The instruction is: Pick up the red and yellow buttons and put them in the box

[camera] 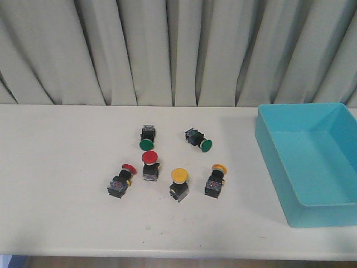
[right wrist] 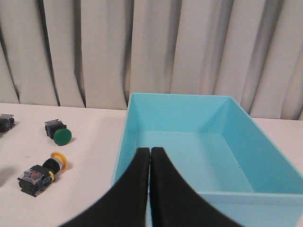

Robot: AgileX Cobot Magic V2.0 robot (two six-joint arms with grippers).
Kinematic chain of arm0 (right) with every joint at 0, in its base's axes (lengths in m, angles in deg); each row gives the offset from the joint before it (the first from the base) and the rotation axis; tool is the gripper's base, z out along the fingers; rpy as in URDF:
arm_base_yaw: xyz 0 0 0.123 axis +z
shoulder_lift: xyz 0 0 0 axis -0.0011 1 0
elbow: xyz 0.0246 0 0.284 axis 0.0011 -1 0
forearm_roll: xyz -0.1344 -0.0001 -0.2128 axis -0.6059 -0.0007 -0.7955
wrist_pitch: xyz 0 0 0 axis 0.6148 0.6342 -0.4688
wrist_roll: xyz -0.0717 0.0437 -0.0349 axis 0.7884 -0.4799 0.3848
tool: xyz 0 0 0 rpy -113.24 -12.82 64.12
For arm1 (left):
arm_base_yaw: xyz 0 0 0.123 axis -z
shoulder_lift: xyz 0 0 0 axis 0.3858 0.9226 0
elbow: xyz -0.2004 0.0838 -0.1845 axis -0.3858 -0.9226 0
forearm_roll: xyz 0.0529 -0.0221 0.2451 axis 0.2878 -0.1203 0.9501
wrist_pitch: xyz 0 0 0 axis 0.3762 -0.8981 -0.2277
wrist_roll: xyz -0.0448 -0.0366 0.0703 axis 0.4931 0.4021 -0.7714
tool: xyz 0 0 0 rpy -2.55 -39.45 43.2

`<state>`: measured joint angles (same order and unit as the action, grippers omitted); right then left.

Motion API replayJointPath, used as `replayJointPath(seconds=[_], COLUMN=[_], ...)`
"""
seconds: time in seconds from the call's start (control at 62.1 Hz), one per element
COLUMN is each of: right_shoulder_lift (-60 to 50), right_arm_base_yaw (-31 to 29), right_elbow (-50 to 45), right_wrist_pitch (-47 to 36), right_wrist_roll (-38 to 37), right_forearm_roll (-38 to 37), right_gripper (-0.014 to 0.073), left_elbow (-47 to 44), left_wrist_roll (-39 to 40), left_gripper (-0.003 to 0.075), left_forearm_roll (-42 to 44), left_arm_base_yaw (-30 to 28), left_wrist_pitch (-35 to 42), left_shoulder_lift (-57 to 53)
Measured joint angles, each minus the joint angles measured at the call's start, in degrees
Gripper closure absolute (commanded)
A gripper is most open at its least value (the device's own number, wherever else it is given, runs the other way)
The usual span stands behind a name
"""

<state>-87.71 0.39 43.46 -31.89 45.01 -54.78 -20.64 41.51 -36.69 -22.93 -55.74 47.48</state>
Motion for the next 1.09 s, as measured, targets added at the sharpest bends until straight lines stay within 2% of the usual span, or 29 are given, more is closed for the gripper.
replayJointPath(seconds=[0.966,1.095], right_shoulder_lift=[0.00,0.00], right_arm_base_yaw=[0.00,0.00], right_elbow=[0.00,0.00], right_wrist_pitch=[0.00,-0.05], right_wrist_roll=[0.00,0.00], right_forearm_roll=[0.00,0.00], right_gripper=[0.0596,0.0596], left_elbow=[0.00,0.00], left_wrist_roll=[-0.24,-0.97], left_gripper=[0.0723,0.0723], left_forearm_roll=[0.68,2.51], left_arm_base_yaw=[0.00,0.00], left_wrist_pitch=[0.00,2.27], left_shoulder_lift=[0.00,0.00])
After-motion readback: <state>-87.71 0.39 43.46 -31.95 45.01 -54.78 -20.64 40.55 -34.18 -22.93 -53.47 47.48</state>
